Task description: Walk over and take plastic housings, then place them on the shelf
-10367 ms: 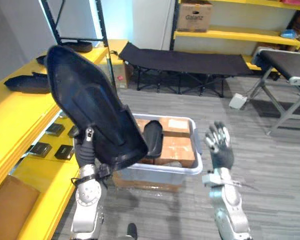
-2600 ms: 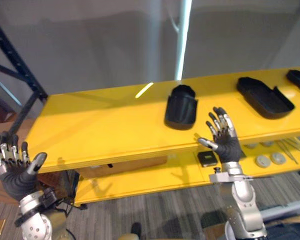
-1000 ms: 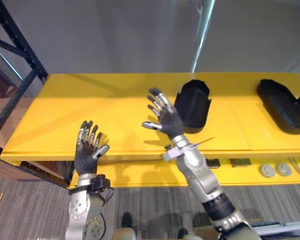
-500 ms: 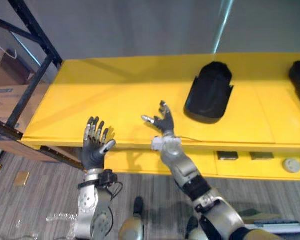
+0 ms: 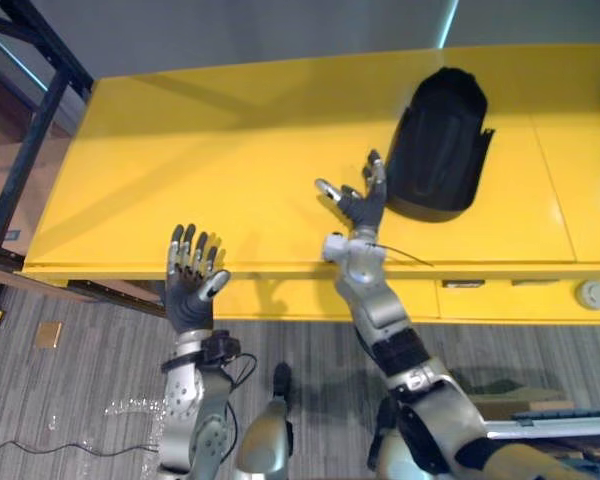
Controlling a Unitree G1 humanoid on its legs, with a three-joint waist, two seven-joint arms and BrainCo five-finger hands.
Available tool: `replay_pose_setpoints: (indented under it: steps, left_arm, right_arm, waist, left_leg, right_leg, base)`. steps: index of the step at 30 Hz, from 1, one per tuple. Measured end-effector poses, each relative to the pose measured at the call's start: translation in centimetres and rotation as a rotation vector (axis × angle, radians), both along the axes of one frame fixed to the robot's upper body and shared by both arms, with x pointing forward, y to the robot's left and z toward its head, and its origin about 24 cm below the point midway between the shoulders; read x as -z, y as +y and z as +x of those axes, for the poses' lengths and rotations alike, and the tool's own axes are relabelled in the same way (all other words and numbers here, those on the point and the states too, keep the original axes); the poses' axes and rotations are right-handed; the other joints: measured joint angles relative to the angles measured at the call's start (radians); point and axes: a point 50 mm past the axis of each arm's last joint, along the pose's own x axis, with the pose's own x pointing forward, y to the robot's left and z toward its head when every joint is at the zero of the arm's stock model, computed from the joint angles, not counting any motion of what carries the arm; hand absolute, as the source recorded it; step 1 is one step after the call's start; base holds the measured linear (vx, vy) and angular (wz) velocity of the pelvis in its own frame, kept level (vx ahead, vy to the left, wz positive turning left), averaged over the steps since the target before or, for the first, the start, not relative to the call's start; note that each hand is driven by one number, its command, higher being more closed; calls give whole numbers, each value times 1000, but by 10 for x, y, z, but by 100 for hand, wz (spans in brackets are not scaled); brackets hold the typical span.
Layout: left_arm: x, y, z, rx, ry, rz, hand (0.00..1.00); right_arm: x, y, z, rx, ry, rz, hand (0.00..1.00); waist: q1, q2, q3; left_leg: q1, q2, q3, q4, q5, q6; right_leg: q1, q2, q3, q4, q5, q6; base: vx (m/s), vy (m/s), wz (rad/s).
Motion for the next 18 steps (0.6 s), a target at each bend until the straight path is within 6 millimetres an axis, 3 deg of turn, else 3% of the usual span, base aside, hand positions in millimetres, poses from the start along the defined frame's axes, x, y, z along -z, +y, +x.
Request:
replay_pose_setpoints:
  steps: [8,18]
  left_arm:
    - [2,0,0,-8,12,-4,0]
    - [10,0,-4,-10,52,-9,0]
  right_arm:
    - [0,-3,0,10,-1,-25,0]
    - [11,-12,-1,17,42,-50,0]
  waist:
    - [-22,1,1]
    - [-24,1,1]
  left_leg:
    - [4,-4,14,0,0,0]
    - [36,-7,38,-4,-6,8]
  right_leg:
    - [-5,-6,12,3,3,5]
    - [14,-12,30,-7,5,8]
  base:
    - [0,-4,-4]
    - [-14,-1,-6]
